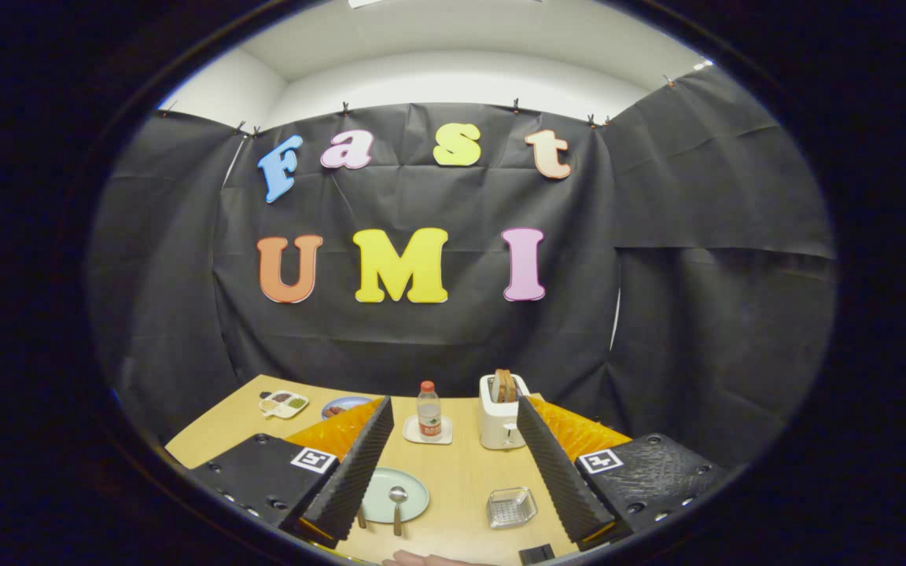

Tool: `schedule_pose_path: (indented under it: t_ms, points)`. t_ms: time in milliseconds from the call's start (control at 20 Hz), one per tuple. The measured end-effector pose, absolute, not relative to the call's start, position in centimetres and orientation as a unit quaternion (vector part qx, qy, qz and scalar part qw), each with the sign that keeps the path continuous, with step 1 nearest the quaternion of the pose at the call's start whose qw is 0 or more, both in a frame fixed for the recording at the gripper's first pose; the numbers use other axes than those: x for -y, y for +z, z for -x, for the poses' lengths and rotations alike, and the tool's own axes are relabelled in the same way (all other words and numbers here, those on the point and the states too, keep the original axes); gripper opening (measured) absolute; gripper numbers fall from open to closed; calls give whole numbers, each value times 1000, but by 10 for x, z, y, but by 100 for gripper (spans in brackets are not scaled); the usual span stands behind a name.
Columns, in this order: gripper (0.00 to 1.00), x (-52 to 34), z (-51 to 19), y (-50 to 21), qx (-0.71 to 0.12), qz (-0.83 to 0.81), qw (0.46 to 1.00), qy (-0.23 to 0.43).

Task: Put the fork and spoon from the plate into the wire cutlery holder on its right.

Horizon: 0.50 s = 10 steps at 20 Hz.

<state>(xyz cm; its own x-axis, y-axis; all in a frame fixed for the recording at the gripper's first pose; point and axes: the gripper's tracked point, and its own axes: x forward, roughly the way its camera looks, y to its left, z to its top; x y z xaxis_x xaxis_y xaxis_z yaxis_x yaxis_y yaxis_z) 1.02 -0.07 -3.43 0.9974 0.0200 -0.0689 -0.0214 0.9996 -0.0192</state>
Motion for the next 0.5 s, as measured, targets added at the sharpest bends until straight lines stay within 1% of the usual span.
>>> schedule_pose_path:
  t_ms: [150,500]
  points:
    - [96,1,-16,-43,-40,13,999,16]
    - [96,-12,-43,-103,-93,18,995,35]
